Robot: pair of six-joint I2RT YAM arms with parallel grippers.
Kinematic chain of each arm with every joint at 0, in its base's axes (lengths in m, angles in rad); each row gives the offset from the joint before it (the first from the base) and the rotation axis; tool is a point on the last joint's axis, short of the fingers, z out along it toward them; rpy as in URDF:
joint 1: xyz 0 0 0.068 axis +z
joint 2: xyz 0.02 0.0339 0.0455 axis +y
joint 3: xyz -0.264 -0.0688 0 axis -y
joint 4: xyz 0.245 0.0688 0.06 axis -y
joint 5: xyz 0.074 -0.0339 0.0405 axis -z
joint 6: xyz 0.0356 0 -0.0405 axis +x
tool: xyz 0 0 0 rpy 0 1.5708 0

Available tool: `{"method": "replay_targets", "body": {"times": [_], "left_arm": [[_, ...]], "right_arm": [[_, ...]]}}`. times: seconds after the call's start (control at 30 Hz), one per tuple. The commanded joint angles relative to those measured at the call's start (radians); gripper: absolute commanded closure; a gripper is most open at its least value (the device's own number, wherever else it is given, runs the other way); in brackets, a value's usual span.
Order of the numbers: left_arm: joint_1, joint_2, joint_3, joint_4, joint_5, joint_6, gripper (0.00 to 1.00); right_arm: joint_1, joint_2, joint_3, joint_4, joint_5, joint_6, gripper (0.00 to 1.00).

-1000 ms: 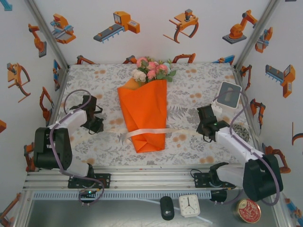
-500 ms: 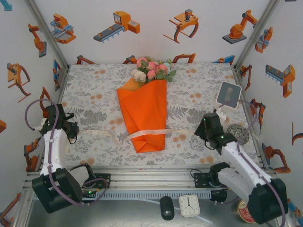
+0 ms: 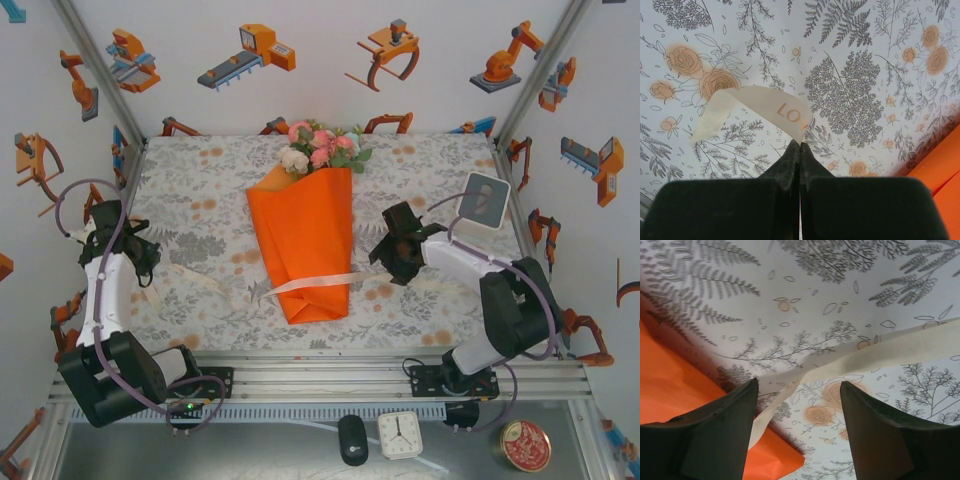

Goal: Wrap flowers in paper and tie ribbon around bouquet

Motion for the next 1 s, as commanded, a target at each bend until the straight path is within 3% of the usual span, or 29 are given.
{"method": "replay_targets", "body": {"times": [0.0,0.13,0.2,0.3,0.33,0.53,0.67,0.83,0.97], "left_arm": [[0.008,0.019,0.013,0.005,0.001,0.035,1.0],[0.008,0.036,0.016,0.012,0.009,0.03,1.0],[0.008,0.037,0.02,0.005,-0.002,0.028,1.0],[0.019,0.037,0.031,-0.027,-0.035,0.009,1.0],[0.03,0.038,0.033,-0.04,-0.041,-0.008,1.0],[0.168,-0.008,-0.012,-0.102,0.002,-0.105,1.0],[0.272,-0.041,-0.081,-0.08,0.074,-0.157,1.0],[0.348,-0.006,-0.129,-0.037,0.166,-0.181,1.0],[0.339,0.021,-0.159,-0.002,0.255,-0.169,1.0]], "right_arm": [[0.005,0.013,-0.009,-0.023,-0.023,0.078,0.37],[0.009,0.026,-0.035,0.02,-0.032,0.078,0.44],[0.009,0.017,-0.037,0.007,-0.015,0.077,0.6],[0.008,-0.065,-0.079,-0.039,0.056,0.078,0.96],[0.008,-0.11,-0.1,-0.061,0.085,0.078,1.0],[0.007,-0.493,-0.234,-0.332,0.275,0.079,1.0],[0.006,-0.745,-0.331,-0.473,0.299,0.127,1.0],[0.004,-0.881,-0.362,-0.595,0.367,0.173,1.0],[0.004,-0.827,-0.36,-0.55,0.378,0.157,1.0]]}}
